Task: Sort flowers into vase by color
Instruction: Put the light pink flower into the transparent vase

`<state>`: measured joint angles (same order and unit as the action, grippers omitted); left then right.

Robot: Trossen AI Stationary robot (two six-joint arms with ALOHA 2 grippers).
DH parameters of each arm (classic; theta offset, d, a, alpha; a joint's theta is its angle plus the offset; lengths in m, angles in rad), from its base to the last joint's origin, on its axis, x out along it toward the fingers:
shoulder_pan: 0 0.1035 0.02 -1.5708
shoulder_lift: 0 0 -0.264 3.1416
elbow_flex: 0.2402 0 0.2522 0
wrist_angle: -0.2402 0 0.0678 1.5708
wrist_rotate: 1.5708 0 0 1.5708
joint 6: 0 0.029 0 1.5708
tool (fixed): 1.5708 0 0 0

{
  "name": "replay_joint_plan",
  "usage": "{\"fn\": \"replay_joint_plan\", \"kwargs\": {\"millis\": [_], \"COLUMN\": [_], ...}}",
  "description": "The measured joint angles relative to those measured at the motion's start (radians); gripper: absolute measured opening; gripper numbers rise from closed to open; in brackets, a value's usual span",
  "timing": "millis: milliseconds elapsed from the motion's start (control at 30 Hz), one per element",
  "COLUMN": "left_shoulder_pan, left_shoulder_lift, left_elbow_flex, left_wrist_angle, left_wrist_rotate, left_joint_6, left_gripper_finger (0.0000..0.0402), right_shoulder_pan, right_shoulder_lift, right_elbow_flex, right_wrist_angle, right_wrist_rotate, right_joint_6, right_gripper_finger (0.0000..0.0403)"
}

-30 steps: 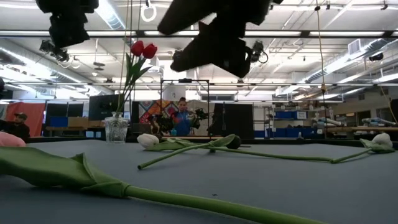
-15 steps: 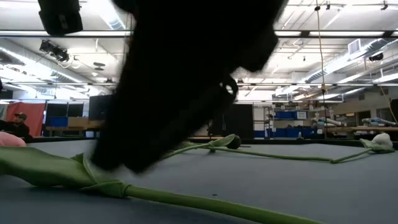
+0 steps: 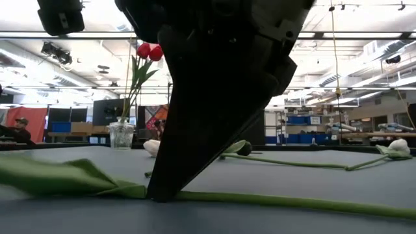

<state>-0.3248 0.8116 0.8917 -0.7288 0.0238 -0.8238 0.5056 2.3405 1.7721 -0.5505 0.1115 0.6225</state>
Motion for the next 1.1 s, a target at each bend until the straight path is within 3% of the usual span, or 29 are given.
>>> {"fn": "replay_joint_plan", "kwargs": {"millis": [200, 500, 733, 867, 1100], "left_shoulder_pan": [0.000, 0.000, 0.008, 0.009, 0.033], "left_shoulder_lift": [0.000, 0.000, -0.040, -0.046, 0.051], "left_elbow_flex": [0.000, 0.000, 0.000, 0.001, 0.002], "left_wrist_angle": [0.000, 0.013, 0.099, 0.255, 0.568], "left_wrist_rotate": [-0.003, -0.017, -0.218, -0.302, -0.345], "left_joint_6": [-0.013, -0.013, 0.020, 0.127, 0.336], "left_gripper_finger": [0.0172, 0.0172, 0.0172, 0.0172, 0.0172], "right_shoulder_pan": [0.000, -0.033, -0.061, -0.078, -0.128], "right_shoulder_lift": [-0.026, -0.201, -0.374, -0.432, -0.472], "right_elbow_flex": [-0.007, -0.007, -0.005, -0.006, -0.006], "right_wrist_angle": [-0.051, -0.070, -0.109, -0.071, 0.180], "right_wrist_rotate": [0.094, 0.423, 0.716, 0.799, 0.801], "right_joint_6": [0.147, 0.242, 0.306, 0.212, -0.099], "right_gripper_finger": [0.0006, 0.0003, 0.0002, 0.0001, 0.0000]}}
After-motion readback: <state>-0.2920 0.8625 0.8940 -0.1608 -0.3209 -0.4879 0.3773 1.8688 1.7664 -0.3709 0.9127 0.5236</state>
